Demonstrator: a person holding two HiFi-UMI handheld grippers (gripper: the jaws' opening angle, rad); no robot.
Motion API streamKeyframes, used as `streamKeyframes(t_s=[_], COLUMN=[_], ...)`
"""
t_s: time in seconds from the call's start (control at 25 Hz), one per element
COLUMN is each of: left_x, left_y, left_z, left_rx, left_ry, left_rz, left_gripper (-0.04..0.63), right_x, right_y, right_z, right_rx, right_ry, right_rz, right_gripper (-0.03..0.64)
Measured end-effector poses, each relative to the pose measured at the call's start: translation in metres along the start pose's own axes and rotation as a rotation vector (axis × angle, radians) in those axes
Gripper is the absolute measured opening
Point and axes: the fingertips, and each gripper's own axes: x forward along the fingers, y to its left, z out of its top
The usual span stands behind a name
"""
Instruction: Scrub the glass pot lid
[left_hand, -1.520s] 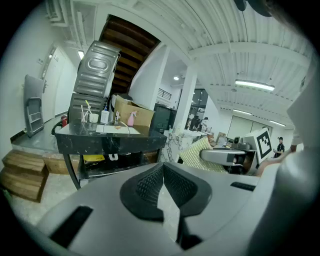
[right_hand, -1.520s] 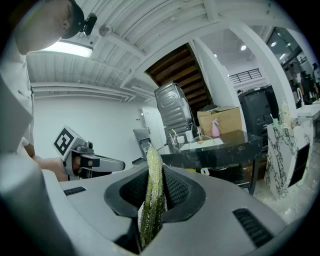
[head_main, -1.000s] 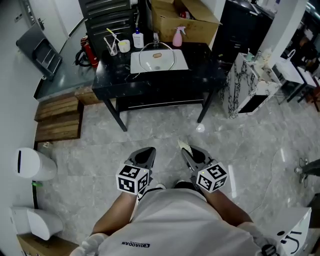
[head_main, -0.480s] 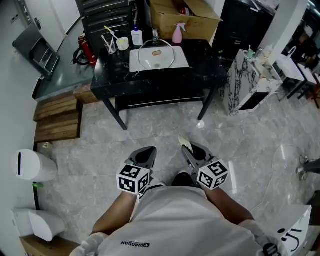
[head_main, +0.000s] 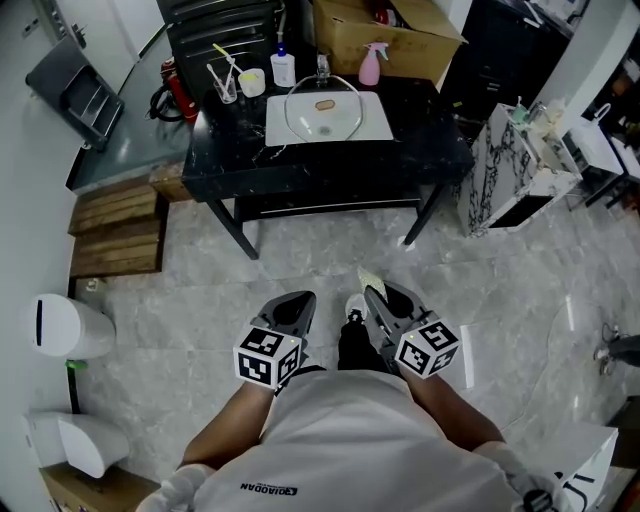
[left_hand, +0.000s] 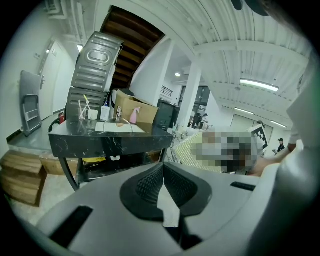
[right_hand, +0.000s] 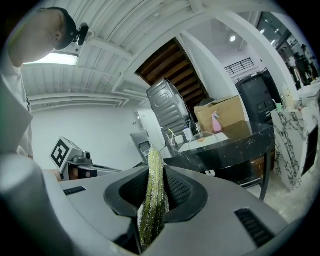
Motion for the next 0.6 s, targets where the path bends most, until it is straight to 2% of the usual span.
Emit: streamKeyframes(t_s=[0.2, 0.4, 0.6], left_x=[0.045, 0.094, 0.149], left_y=[0.027, 0.053, 0.079], left_z=[0.020, 0.063, 0.102], left_rx=[0.002, 0.016, 0.022], left_ry=[0.014, 0.009, 0.017], left_rz=[0.006, 0.015, 0.031], left_gripper=[0.015, 0.015, 0.015], right_x=[0.038, 0.083, 0.123], right_y=[-0.033, -0.085, -0.136], right_z=[0.019, 0.052, 0.094], right_rx=[-0.017, -0.019, -0.020], right_ry=[-0.010, -0.002, -0.011], right_rz=[0.026, 0.017, 0.044], right_gripper=[0.089, 0.089, 0.089])
